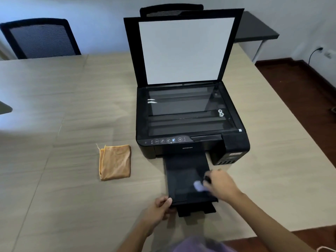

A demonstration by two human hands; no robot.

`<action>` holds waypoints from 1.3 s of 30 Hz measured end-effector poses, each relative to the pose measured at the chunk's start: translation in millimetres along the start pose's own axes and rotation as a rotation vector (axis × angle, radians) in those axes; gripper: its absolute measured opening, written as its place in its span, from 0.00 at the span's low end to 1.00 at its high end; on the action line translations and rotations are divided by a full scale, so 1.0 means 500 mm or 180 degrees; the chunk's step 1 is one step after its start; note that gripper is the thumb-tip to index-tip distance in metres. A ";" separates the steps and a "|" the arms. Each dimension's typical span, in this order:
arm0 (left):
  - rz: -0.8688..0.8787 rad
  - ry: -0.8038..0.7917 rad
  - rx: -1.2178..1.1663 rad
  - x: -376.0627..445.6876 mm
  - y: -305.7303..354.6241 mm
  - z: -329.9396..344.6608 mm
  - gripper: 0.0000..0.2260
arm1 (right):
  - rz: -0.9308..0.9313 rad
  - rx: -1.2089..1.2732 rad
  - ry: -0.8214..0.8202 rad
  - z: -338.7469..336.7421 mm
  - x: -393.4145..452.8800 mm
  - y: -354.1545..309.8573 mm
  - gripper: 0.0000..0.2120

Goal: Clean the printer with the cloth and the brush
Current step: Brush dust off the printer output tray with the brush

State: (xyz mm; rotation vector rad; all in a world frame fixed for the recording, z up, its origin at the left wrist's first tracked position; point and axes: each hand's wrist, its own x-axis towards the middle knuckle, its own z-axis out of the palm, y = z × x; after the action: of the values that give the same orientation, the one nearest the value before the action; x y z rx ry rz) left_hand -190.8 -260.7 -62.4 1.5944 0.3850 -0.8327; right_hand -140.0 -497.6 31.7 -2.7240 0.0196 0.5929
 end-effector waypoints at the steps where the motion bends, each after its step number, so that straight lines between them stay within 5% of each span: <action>1: -0.0002 0.0011 0.0040 0.000 0.003 0.003 0.08 | 0.0198 0.0066 0.0225 -0.006 0.005 0.005 0.11; 11: -0.0020 -0.0011 0.0161 -0.014 0.011 -0.006 0.10 | -0.0522 0.0260 -0.0628 0.033 0.028 -0.103 0.08; 14: -0.0047 -0.0048 -0.0004 -0.012 0.019 -0.005 0.09 | -0.0386 0.0402 -0.0127 0.036 0.025 -0.083 0.08; 17: -0.0092 0.0016 0.0048 -0.013 0.011 -0.011 0.10 | -0.0747 0.0119 -0.0878 0.030 0.007 -0.060 0.09; 21: -0.0099 -0.0137 0.0022 -0.010 0.019 -0.002 0.09 | 0.0475 -0.0253 0.0137 0.001 -0.007 0.007 0.10; 26: -0.0044 -0.0117 -0.0118 -0.012 0.011 -0.009 0.08 | -0.0570 0.0602 -0.1123 0.030 -0.049 -0.091 0.06; 32: -0.0130 -0.0054 -0.0289 -0.013 0.014 -0.001 0.06 | 0.0520 -0.0193 -0.0400 0.015 -0.019 0.054 0.09; 36: -0.0146 -0.0060 -0.0316 -0.010 0.009 0.000 0.07 | -0.0302 0.0556 -0.0598 0.054 -0.021 -0.056 0.09; 39: -0.0125 -0.0097 -0.0256 -0.008 0.011 -0.002 0.08 | -0.0036 0.0798 0.0349 0.040 0.033 -0.077 0.09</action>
State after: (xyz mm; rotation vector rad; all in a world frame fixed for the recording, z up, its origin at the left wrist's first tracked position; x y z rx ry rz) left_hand -189.7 -260.1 -55.6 1.5022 0.4241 -0.8600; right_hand -129.7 -453.5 21.1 -2.5074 0.0992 0.4072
